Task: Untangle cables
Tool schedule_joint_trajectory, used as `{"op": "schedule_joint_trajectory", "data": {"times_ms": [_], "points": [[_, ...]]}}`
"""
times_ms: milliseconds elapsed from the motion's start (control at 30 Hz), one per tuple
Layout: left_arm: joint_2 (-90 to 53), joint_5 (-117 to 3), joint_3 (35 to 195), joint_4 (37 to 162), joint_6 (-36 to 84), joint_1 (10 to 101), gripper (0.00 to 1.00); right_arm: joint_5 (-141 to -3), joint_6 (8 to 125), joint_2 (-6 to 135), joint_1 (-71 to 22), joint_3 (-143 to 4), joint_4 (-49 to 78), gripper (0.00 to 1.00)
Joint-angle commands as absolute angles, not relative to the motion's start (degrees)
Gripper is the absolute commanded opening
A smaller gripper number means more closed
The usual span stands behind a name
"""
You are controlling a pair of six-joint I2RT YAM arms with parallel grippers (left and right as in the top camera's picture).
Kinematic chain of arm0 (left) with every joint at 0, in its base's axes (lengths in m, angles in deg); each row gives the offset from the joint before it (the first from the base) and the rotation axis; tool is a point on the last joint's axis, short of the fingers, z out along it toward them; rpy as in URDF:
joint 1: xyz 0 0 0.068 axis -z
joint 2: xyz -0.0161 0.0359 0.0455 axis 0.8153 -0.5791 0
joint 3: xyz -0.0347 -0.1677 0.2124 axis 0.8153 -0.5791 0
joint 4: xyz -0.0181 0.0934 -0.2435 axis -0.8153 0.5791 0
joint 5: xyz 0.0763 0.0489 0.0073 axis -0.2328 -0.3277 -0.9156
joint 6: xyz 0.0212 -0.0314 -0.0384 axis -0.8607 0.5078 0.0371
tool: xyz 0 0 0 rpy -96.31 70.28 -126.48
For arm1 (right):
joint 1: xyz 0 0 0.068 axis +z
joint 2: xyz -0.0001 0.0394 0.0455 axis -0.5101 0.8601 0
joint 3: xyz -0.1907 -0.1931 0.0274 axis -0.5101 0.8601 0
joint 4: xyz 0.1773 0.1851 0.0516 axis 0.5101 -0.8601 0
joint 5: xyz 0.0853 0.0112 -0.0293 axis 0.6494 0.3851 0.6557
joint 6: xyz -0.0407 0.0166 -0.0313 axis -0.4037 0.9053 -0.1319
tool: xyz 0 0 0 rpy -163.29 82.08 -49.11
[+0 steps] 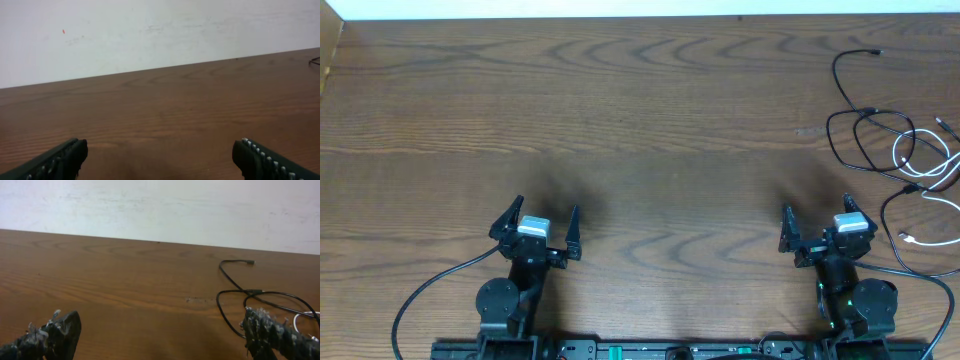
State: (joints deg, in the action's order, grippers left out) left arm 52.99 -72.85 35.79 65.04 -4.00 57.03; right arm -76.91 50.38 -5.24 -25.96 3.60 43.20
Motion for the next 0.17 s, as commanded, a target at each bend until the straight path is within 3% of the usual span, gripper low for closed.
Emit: {"op": "schedule_joint_trajectory", "data": {"times_ms": [0,133], "points": [[53.34,-71.67,35.33,67.84,-5.18,57.05,0.98,-76.58,49.97,-5.61,-26.18,3.69,42.98,0.99],[53.34,-71.67,35.33,67.86,-5.18,57.05,0.98,-76.58,49.97,-5.61,-26.18,3.69,42.98,0.99]]}}
